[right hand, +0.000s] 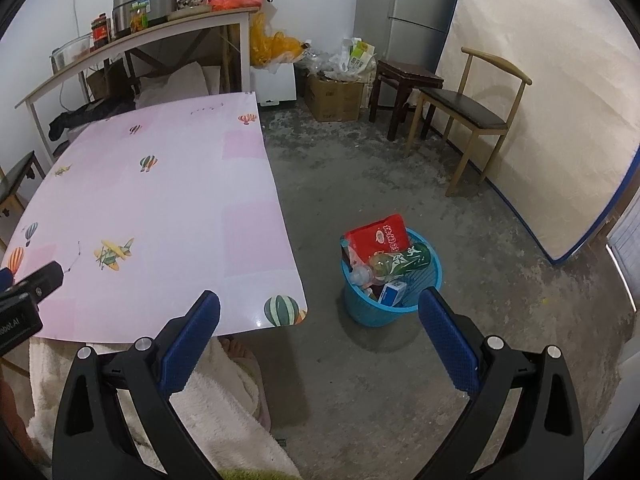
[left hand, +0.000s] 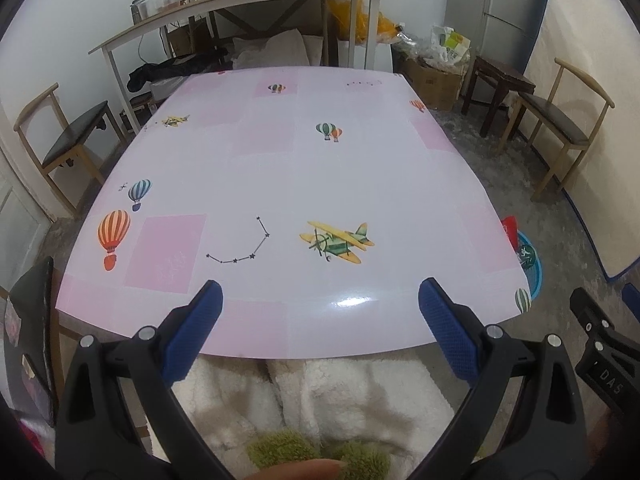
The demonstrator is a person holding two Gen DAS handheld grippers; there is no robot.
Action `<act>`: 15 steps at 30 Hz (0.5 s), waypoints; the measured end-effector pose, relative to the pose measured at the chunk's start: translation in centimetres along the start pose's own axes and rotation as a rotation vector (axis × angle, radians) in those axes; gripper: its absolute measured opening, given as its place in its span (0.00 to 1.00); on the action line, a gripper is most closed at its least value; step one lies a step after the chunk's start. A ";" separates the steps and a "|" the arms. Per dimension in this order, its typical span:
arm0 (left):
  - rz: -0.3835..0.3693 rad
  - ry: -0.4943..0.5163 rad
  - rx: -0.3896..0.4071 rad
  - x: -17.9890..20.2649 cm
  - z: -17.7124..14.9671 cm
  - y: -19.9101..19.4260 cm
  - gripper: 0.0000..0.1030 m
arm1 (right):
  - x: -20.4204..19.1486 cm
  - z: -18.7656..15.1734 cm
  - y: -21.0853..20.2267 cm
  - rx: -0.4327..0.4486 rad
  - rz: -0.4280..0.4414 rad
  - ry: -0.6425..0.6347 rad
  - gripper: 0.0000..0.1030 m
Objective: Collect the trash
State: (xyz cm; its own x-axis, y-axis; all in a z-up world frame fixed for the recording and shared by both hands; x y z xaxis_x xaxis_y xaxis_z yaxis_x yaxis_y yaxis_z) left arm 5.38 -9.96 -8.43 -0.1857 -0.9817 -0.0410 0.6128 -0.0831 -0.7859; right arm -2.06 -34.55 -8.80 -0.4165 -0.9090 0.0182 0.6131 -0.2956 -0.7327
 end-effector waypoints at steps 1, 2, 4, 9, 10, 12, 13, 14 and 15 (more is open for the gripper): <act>-0.003 0.001 -0.002 0.1 0.0 0.0 0.92 | 0.1 0.0 0.0 -0.001 -0.002 0.003 0.94; -0.006 0.002 -0.003 0.2 0.0 0.0 0.92 | 0.1 0.0 0.0 -0.002 -0.002 0.005 0.94; -0.008 0.007 -0.006 0.2 -0.1 0.0 0.92 | 0.2 0.0 0.0 -0.002 -0.005 0.007 0.94; -0.010 0.009 -0.021 0.2 -0.4 0.0 0.92 | 0.2 0.2 -0.1 0.003 -0.009 0.010 0.94; -0.010 0.010 -0.025 0.2 -0.5 0.1 0.92 | 0.1 0.2 -0.1 0.004 -0.010 0.008 0.94; -0.014 0.012 -0.035 0.3 -0.6 0.2 0.92 | 0.1 0.1 -0.1 0.002 -0.015 0.004 0.94; -0.018 0.013 -0.039 0.4 -0.6 0.3 0.92 | 0.2 0.0 0.0 0.000 -0.017 0.003 0.94; -0.023 0.018 -0.043 0.6 -0.7 0.3 0.92 | 0.2 -0.1 0.0 -0.003 -0.021 0.002 0.94; -0.027 0.023 -0.043 0.8 -0.7 0.3 0.92 | 0.3 -0.1 0.0 -0.004 -0.023 0.002 0.94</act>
State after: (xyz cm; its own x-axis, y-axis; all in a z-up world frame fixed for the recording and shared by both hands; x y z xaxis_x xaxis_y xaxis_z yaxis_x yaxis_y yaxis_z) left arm 4.90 -10.61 -9.10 -0.2196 -0.9750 -0.0332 0.5736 -0.1015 -0.8128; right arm -2.23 -34.81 -8.85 -0.4315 -0.9015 0.0338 0.6005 -0.3150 -0.7350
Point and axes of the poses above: each gripper's, at about its wrist camera, not at the fingertips, and y roughly the way its jaws point, x to its right, z to its top, the point moved 10 cm from there along y, roughly the way its jaws point, and after that the axes turned 4 degrees about y, right-handed, at the moved point
